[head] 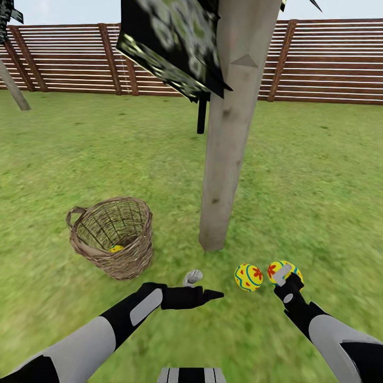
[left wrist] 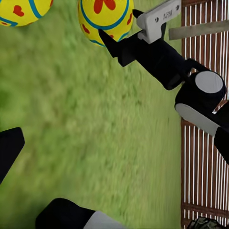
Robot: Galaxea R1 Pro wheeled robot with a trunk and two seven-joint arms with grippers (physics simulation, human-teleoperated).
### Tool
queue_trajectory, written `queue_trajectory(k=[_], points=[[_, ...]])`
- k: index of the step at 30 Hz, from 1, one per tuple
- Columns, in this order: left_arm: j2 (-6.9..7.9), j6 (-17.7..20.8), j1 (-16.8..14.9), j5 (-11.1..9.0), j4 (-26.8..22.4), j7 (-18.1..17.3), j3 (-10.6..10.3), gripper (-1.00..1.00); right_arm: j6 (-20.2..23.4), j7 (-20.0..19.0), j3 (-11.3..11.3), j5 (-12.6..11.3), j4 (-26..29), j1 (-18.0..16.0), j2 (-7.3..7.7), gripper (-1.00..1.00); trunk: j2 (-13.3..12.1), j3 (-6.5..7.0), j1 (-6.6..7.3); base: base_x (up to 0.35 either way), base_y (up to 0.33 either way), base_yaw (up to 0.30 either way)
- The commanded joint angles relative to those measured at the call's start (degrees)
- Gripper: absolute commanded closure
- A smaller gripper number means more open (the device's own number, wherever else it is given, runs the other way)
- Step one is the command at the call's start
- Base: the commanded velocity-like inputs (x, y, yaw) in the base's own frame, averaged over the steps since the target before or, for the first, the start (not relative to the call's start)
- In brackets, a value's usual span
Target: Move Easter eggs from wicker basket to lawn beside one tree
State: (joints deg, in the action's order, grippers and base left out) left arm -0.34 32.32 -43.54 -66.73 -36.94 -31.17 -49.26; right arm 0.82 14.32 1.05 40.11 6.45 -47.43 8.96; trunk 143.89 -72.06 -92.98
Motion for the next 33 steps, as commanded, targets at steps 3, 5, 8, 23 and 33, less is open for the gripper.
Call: queue_trajectory(k=[3,5,8,23,33], points=[[-0.01,0.24,-0.06,-0.52,0.14,0.22,-0.12,-1.00,-0.10,0.18,0.17,0.23,-0.03,-0.03,-0.07,1.00,0.02,-0.04,0.01,0.046,-0.028,0.000],[-0.01,0.21,-0.06,-0.63,1.74,0.06,-0.01,-1.00,-0.16,0.18,0.18,0.23,-0.03,-0.03,-0.08,1.00,0.02,-0.04,0.01,0.192,-0.170,0.000],[-0.01,0.20,-0.06,-0.66,2.88,-0.09,0.11,-1.00,-0.20,0.18,0.18,0.24,-0.03,-0.03,-0.08,1.00,0.02,-0.04,0.01,0.058,-0.047,0.000],[-0.10,0.03,-0.06,-0.59,3.02,-0.12,0.12,-1.00,-0.47,0.18,0.09,0.16,-0.03,-0.03,-0.09,1.00,0.15,-2.26,-0.25,0.001,-0.001,0.000],[-0.10,0.03,-0.06,-0.54,3.02,-0.12,0.12,-1.00,-0.98,0.18,0.01,0.06,-0.03,-0.03,-0.01,1.00,0.26,-4.03,-0.45,0.000,0.000,0.000]])
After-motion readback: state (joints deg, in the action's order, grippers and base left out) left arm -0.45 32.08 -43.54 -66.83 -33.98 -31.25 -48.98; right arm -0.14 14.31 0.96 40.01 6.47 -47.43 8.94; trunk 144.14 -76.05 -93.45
